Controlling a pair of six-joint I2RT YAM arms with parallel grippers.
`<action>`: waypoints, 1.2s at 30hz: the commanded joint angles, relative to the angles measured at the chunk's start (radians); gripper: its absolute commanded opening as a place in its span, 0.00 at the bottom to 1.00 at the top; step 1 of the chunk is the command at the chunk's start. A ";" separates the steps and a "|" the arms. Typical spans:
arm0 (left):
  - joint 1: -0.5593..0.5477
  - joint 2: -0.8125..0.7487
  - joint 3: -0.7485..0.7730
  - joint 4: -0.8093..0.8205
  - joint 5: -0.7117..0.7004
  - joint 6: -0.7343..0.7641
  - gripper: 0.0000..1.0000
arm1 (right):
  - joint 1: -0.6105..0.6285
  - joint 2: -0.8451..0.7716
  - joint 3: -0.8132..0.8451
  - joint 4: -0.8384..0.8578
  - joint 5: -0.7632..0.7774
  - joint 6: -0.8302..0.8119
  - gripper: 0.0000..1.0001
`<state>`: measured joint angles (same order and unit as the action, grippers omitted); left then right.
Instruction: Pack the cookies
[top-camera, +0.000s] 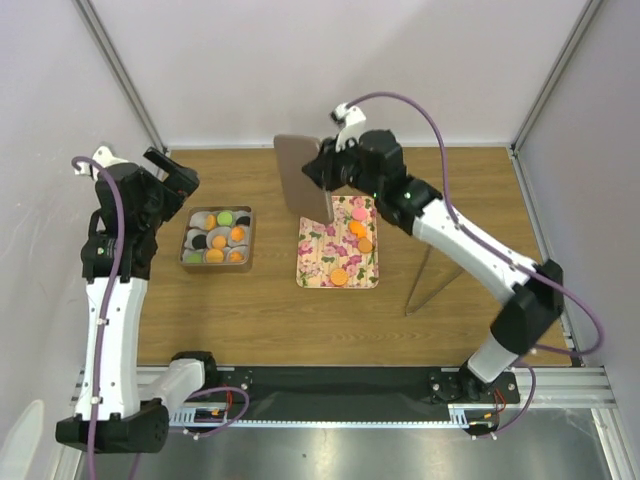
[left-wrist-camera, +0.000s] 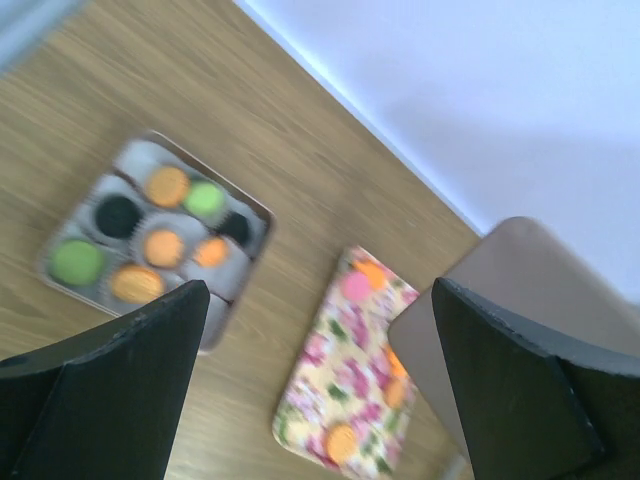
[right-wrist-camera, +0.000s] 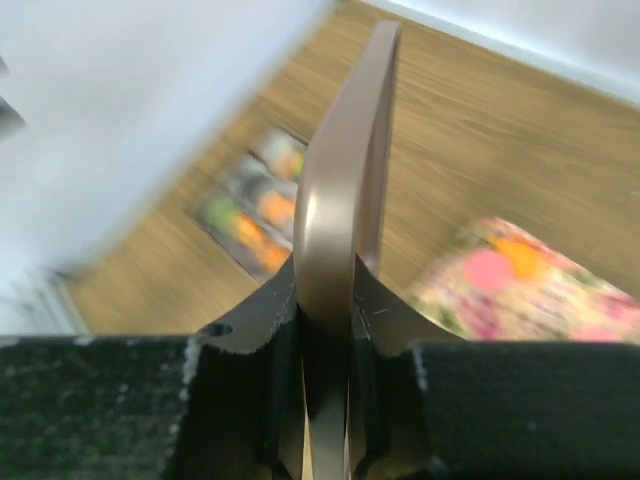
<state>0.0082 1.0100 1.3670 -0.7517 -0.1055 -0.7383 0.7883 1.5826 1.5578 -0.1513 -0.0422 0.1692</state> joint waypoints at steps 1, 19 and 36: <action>0.044 0.039 -0.046 0.087 -0.158 0.085 1.00 | -0.095 0.127 0.047 0.184 -0.395 0.409 0.00; 0.260 0.311 -0.261 0.443 0.032 0.157 1.00 | -0.087 0.881 0.470 0.955 -0.562 1.220 0.00; 0.305 0.355 -0.284 0.471 -0.091 0.142 1.00 | -0.027 1.100 0.679 0.862 -0.479 1.245 0.00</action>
<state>0.3073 1.3838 1.0969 -0.3206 -0.1562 -0.5770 0.7532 2.6648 2.1666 0.6872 -0.5495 1.4033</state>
